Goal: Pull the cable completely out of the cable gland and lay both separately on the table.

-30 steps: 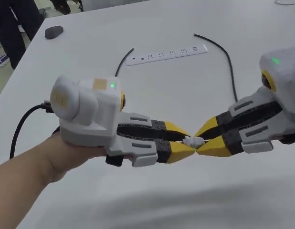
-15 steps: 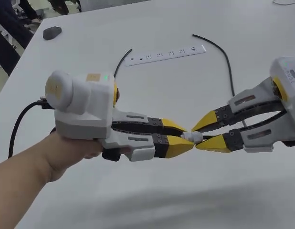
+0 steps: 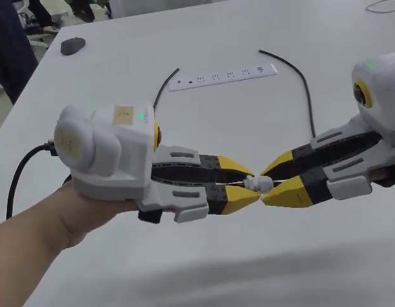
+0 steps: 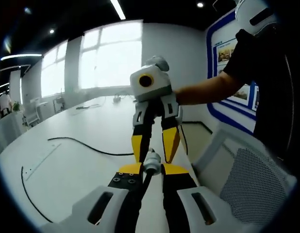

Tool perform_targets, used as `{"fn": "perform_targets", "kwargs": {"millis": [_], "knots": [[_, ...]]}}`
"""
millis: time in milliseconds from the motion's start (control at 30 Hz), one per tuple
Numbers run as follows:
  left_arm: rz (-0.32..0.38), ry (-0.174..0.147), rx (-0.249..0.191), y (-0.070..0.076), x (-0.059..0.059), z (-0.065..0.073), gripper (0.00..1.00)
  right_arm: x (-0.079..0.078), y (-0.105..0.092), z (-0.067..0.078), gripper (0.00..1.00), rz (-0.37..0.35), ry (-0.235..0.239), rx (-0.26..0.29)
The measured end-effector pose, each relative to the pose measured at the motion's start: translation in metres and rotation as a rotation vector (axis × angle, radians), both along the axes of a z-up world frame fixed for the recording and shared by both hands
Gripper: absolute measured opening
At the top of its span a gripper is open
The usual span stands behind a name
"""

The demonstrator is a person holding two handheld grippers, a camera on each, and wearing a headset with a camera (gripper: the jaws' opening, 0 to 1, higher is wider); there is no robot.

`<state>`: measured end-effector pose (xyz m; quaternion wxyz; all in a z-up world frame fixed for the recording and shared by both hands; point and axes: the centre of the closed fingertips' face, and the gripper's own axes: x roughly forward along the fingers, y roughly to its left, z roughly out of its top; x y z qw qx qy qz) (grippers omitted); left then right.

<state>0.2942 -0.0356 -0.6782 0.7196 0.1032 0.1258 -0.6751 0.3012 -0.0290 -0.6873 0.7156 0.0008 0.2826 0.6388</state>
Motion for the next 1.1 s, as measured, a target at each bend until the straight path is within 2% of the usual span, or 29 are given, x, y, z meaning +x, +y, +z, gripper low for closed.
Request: {"fn": "perform_targets", "kwargs": {"millis": [67,100,133,167,233,267,333,600,633,667,700,733,767,800,900,933,1000,1067,1100], "knots": [[0.002,-0.007,0.004,-0.0002,0.0006,-0.0009,0.14,-0.0022,0.0008,-0.0005,0.17,-0.002,0.020,0.003],[0.000,-0.008,0.007,-0.0003,0.0001,-0.0015,0.14,-0.0022,0.0008,-0.0004,0.13,-0.002,0.022,0.005],[-0.003,-0.011,0.010,-0.0009,-0.0009,-0.0024,0.14,-0.0025,0.0004,0.0018,0.10,0.000,0.045,0.024],[-0.009,-0.023,0.018,-0.0012,-0.0015,-0.0038,0.14,-0.0019,0.0006,0.0029,0.10,-0.003,0.048,0.031],[-0.009,-0.019,0.017,-0.0021,-0.0019,-0.0042,0.14,-0.0013,0.0007,0.0036,0.09,-0.006,0.047,0.034],[-0.009,-0.027,0.019,-0.0022,-0.0014,-0.0048,0.14,-0.0015,0.0000,0.0012,0.09,-0.021,0.096,0.021],[-0.009,-0.027,0.021,-0.0024,-0.0008,-0.0051,0.14,-0.0010,-0.0004,0.0007,0.09,-0.013,0.079,0.025],[-0.012,-0.033,0.021,-0.0037,0.0011,-0.0062,0.14,-0.0028,-0.0009,-0.0002,0.09,-0.008,0.080,0.018],[-0.011,-0.033,0.022,-0.0037,0.0016,-0.0065,0.14,-0.0036,-0.0005,-0.0005,0.09,-0.005,0.063,0.013],[-0.013,-0.027,0.022,-0.0036,0.0012,-0.0068,0.14,-0.0045,0.0002,-0.0002,0.08,0.016,0.023,0.010],[-0.013,-0.026,0.021,-0.0033,0.0015,-0.0069,0.14,-0.0036,0.0004,-0.0002,0.08,0.029,-0.045,-0.001],[-0.008,-0.022,0.022,-0.0029,0.0027,-0.0073,0.14,-0.0031,0.0003,-0.0010,0.08,0.029,-0.053,-0.009],[-0.006,-0.003,0.022,-0.0025,0.0027,-0.0079,0.14,-0.0047,0.0008,-0.0013,0.08,0.035,-0.055,-0.013],[0.002,0.021,0.019,-0.0022,0.0033,-0.0083,0.14,-0.0035,0.0015,-0.0010,0.08,0.055,-0.111,-0.017],[0.016,0.064,0.018,-0.0012,0.0051,-0.0092,0.14,-0.0054,0.0029,-0.0009,0.08,0.079,-0.186,-0.028],[0.023,0.087,0.020,-0.0012,0.0051,-0.0094,0.14,-0.0064,0.0032,-0.0010,0.07,0.096,-0.228,-0.036],[0.023,0.089,0.021,-0.0008,0.0058,-0.0091,0.14,-0.0078,0.0037,0.0000,0.07,0.094,-0.235,-0.035],[0.032,0.102,0.016,-0.0002,0.0063,-0.0080,0.14,-0.0061,0.0044,0.0020,0.07,0.100,-0.295,-0.036],[0.036,0.112,0.013,0.0003,0.0073,-0.0080,0.14,-0.0072,0.0047,0.0022,0.07,0.101,-0.296,-0.037]]}}
